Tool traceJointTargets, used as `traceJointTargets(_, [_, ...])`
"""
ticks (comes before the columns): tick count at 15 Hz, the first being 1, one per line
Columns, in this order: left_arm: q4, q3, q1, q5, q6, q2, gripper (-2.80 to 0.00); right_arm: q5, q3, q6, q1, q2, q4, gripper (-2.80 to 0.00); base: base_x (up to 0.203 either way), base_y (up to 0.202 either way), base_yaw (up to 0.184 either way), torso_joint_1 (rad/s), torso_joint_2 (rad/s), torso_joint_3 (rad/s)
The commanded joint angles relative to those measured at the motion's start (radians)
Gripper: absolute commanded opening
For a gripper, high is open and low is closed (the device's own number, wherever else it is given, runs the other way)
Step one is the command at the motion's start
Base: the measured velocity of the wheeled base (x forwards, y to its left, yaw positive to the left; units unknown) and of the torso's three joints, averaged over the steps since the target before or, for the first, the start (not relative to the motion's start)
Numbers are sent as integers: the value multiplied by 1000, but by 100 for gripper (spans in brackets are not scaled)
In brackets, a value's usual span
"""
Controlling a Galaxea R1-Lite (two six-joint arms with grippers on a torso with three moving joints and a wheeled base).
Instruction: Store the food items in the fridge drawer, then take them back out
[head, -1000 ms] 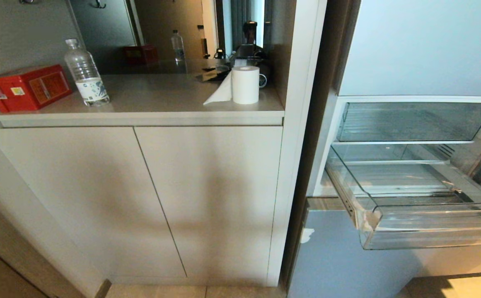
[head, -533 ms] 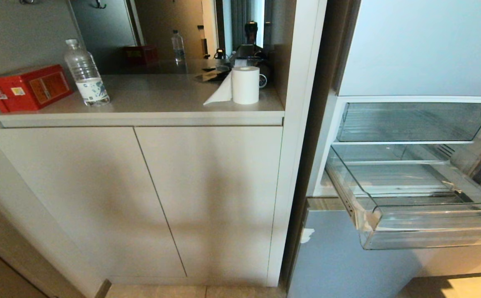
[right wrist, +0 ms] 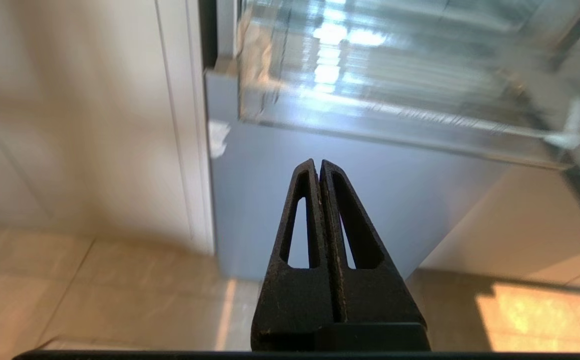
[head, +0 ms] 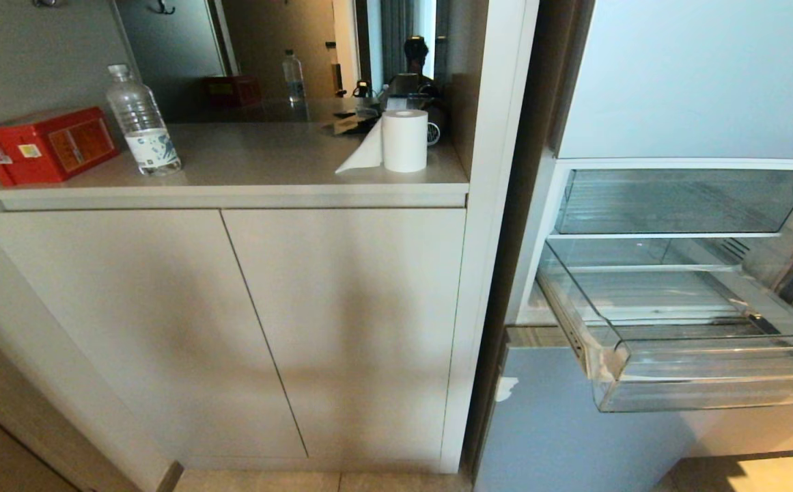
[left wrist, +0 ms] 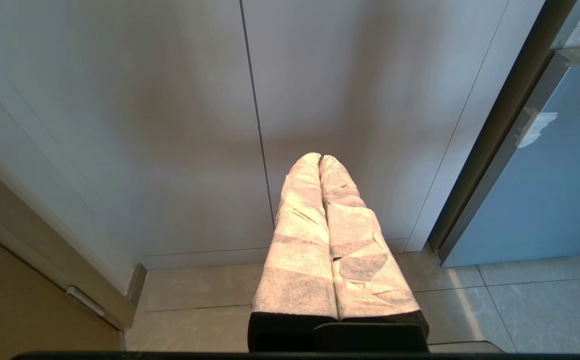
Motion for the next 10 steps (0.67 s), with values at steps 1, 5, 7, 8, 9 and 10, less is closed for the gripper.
traceJointTargets(1, [1,0,0,0,-5,0,-280,-16,0,3,3,-71,16,-280,0,0,0,0,0,0])
traceJointTargets(5, [1,0,0,0,-6,0,-280,-37,0,21,3,-71,17,-280,0,0,0,0,0,0])
traceJointTargets(7, [1,0,0,0,-6,0,-280,-39,0,52,3,-70,19,-280,3,3,-29,2,0,1])
traceJointTargets(8, [1,0,0,0,-6,0,-280,-40,0,59,3,-71,19,-280,2,6,-123,4,6,1])
traceJointTargets(9, [1,0,0,0,-6,0,-280,-40,0,60,3,-71,19,-280,2,5,-171,2,2,2])
traceJointTargets(10, [1,0,0,0,-6,0,-280,-40,0,60,2,-71,19,-280,2,10,-180,6,2,7])
